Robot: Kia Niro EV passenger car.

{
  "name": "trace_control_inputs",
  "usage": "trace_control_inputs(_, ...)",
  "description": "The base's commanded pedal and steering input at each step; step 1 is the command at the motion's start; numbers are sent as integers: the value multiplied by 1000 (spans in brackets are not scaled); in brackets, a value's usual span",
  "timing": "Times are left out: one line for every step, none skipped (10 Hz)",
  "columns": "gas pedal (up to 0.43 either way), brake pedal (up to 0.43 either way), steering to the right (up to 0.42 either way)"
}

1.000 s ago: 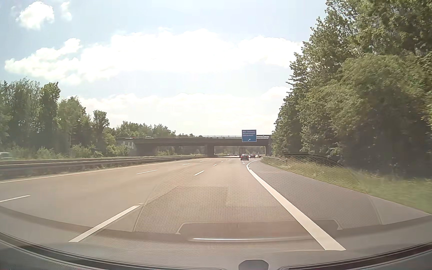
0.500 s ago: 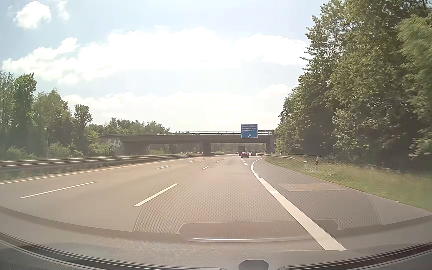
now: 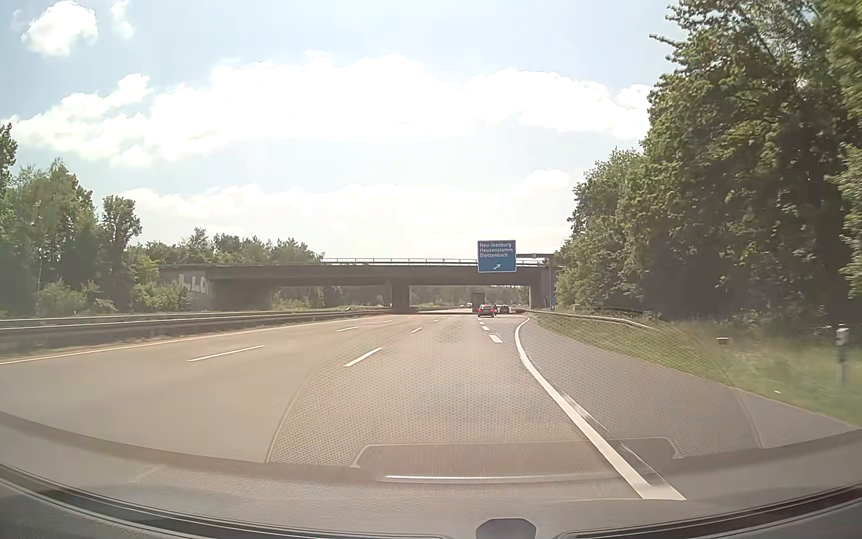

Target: Follow the waypoints while adhering to traffic rules and regulations

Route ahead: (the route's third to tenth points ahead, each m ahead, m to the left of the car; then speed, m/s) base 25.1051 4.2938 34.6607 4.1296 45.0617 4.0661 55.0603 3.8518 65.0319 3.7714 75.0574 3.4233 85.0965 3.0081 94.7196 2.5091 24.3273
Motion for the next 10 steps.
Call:
trace_control_inputs(110,30,9)
trace_control_inputs(110,30,11)
trace_control_inputs(110,30,12)
trace_control_inputs(110,30,14)
trace_control_inputs(110,30,16)
trace_control_inputs(110,30,16)
trace_control_inputs(110,30,16)
trace_control_inputs(110,30,16)
trace_control_inputs(110,30,16)
trace_control_inputs(110,30,16)
